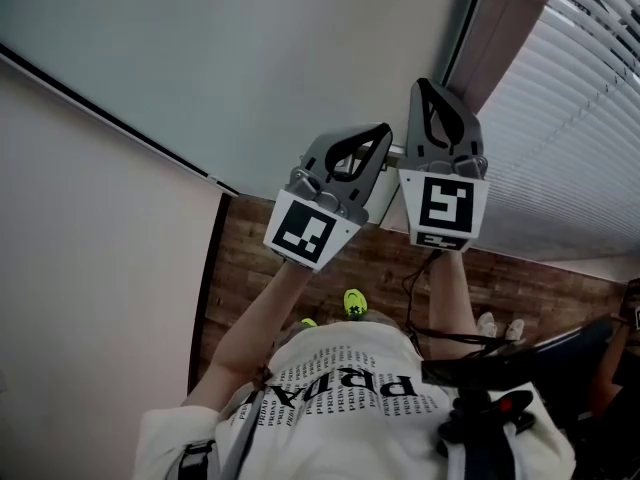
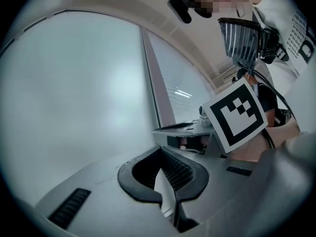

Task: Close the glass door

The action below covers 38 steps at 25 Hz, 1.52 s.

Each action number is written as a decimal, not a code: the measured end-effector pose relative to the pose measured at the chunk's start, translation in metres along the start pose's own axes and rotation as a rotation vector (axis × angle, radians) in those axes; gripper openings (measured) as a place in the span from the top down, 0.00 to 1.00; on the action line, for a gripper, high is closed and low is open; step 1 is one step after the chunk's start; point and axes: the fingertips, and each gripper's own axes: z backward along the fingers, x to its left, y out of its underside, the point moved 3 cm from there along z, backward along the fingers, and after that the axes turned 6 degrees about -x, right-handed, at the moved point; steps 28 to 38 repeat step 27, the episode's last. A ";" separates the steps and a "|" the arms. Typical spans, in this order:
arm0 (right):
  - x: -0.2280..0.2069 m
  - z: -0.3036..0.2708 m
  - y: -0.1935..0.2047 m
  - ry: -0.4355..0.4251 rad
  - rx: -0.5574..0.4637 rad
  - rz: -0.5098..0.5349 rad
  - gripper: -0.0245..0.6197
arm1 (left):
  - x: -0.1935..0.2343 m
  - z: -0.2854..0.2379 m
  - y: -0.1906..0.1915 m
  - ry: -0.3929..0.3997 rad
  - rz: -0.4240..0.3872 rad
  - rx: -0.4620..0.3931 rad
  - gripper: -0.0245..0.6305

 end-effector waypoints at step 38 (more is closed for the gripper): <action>0.041 0.026 0.006 -0.171 0.021 -0.075 0.97 | -0.003 0.009 0.010 -0.030 0.048 0.026 0.97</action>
